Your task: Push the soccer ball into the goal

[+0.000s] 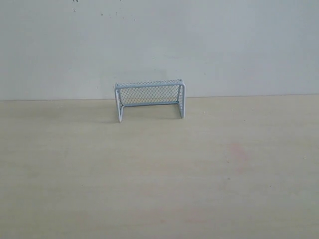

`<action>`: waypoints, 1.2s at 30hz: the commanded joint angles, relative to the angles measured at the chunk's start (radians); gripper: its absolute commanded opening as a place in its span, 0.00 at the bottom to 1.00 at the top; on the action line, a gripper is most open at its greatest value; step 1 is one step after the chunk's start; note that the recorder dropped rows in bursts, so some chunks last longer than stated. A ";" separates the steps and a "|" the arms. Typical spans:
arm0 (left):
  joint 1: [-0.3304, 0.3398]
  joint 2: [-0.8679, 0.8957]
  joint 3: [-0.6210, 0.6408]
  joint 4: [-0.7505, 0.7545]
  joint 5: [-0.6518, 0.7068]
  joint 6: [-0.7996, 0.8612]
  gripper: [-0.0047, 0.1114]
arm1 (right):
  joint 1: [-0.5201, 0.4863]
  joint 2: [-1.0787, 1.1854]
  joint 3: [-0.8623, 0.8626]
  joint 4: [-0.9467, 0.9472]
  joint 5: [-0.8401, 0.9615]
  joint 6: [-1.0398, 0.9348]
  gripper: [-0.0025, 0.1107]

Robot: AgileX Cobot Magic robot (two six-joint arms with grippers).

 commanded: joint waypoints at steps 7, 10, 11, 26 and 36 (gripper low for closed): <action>0.001 -0.003 0.004 -0.007 -0.005 0.001 0.08 | -0.004 -0.249 0.347 0.010 -0.241 0.178 0.02; 0.001 -0.003 0.004 -0.007 -0.005 0.001 0.08 | -0.004 -0.319 0.381 0.008 -0.237 0.180 0.02; 0.001 -0.003 0.004 -0.007 -0.005 0.001 0.08 | -0.004 -0.339 0.384 0.008 -0.230 0.180 0.02; 0.001 -0.003 0.004 -0.007 -0.005 0.001 0.08 | -0.004 -0.497 0.400 -0.429 -0.117 0.504 0.02; 0.001 -0.003 0.004 -0.007 -0.005 0.001 0.08 | -0.004 -0.583 0.400 -0.670 -0.085 0.821 0.02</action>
